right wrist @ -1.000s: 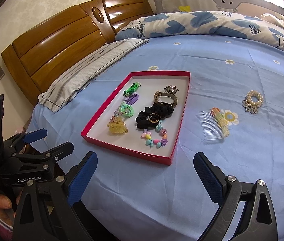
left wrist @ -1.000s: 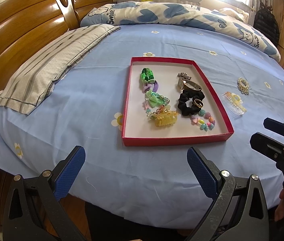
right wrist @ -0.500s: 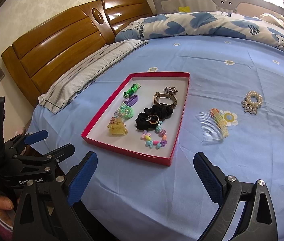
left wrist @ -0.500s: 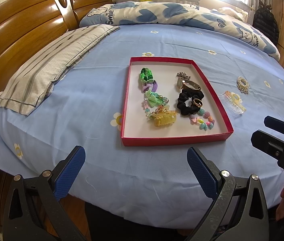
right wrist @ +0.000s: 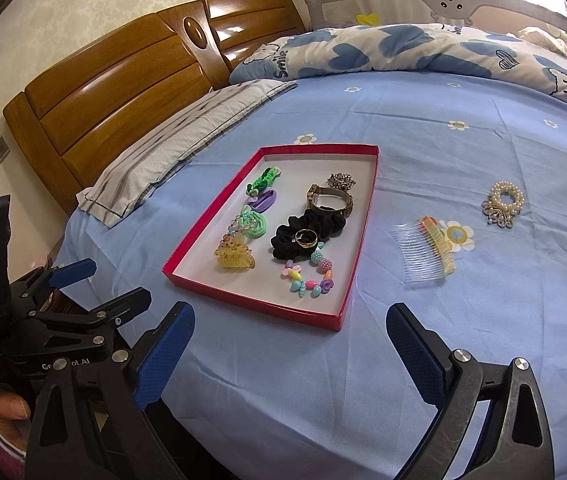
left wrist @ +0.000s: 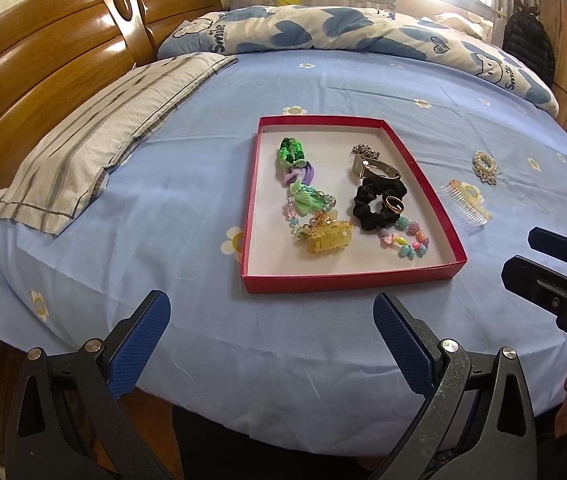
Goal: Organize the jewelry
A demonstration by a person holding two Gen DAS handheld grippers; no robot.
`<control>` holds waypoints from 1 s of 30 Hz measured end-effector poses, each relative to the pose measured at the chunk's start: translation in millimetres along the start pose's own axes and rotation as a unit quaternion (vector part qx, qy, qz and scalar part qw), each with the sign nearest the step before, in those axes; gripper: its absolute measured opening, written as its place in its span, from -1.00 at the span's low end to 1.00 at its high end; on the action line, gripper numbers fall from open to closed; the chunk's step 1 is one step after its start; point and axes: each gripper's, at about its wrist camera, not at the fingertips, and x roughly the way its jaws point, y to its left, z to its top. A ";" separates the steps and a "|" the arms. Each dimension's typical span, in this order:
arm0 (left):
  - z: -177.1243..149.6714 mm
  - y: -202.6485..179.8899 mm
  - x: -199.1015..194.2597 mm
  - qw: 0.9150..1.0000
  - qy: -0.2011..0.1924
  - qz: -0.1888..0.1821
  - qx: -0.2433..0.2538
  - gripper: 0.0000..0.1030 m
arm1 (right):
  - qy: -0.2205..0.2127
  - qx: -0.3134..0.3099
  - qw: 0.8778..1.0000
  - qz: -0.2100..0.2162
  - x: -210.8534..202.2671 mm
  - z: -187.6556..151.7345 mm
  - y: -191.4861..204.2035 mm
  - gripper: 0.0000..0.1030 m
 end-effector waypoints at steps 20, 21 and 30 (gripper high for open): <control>0.1 -1.2 1.0 1.000 0.000 -0.001 0.004 0.98 | 0.000 0.002 1.000 0.000 -1.6 1.7 0.7 0.90; 0.1 -1.1 1.2 1.000 0.000 -0.002 0.004 0.98 | 0.000 0.002 1.000 0.001 -1.5 1.4 0.6 0.90; 0.9 -2.7 1.9 1.000 0.000 -0.001 0.008 0.98 | 0.000 0.006 1.000 0.001 -1.8 1.5 0.6 0.90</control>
